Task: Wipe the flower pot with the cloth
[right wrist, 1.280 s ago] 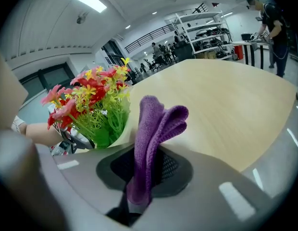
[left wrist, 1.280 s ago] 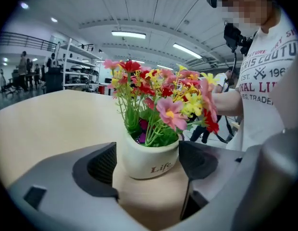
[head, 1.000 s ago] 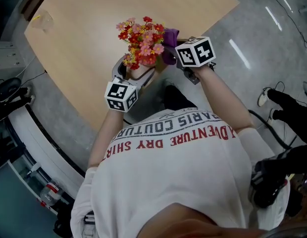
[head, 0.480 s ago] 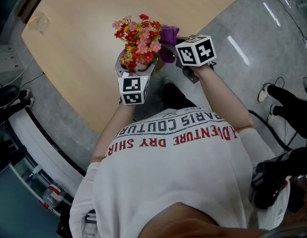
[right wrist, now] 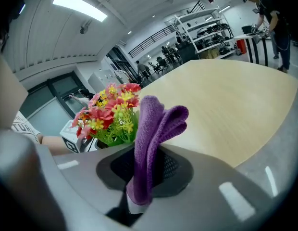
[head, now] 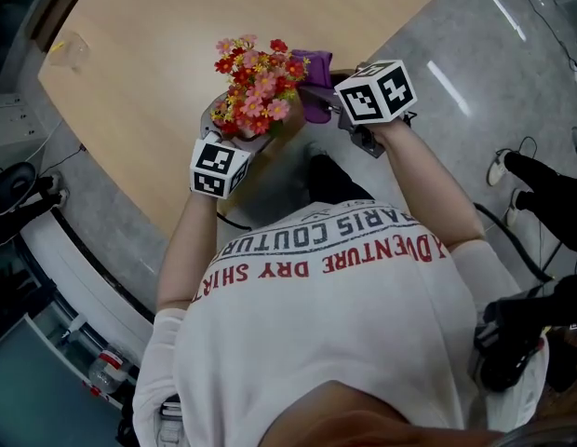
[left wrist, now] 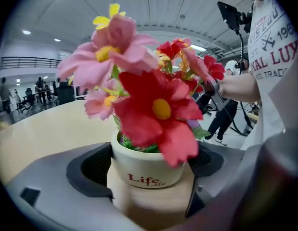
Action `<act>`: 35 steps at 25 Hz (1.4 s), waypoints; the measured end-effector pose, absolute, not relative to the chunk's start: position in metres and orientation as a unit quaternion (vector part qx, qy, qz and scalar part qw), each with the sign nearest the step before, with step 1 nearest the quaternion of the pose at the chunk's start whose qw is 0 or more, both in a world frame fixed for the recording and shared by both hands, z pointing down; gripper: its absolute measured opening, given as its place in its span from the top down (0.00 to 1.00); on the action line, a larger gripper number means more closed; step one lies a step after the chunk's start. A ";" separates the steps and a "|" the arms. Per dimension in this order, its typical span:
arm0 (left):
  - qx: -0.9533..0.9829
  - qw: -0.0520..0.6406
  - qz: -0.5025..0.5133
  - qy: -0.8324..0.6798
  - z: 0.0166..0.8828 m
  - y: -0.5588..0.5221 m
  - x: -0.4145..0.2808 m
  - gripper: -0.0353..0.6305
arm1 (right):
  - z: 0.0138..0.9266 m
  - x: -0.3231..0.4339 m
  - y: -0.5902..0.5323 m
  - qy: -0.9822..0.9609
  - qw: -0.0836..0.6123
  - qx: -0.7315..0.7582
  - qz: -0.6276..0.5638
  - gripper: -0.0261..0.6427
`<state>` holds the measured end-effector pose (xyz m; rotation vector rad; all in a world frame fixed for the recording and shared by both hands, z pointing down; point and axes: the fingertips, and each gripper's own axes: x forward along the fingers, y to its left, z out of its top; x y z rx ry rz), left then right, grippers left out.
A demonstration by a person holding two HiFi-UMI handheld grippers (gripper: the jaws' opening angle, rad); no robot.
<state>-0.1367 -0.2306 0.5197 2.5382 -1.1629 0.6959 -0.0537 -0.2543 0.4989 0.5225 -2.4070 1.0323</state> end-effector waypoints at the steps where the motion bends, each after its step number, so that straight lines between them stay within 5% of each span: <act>1: 0.881 0.129 0.249 -0.382 0.520 -0.229 -0.137 0.20 | 0.495 -0.054 -0.252 -0.877 0.232 0.183 0.379 0.88; 17: 0.903 0.115 0.272 -0.310 0.522 -0.229 -0.139 0.20 | 0.502 -0.087 -0.253 -0.868 0.214 0.131 0.427 0.88; 27: 0.906 0.111 0.272 -0.306 0.515 -0.227 -0.139 0.20 | 0.546 -0.085 -0.262 -0.856 0.320 0.175 0.367 0.88; 35: 0.899 0.111 0.280 -0.318 0.517 -0.230 -0.139 0.20 | 0.549 -0.078 -0.269 -0.850 0.294 0.183 0.397 0.88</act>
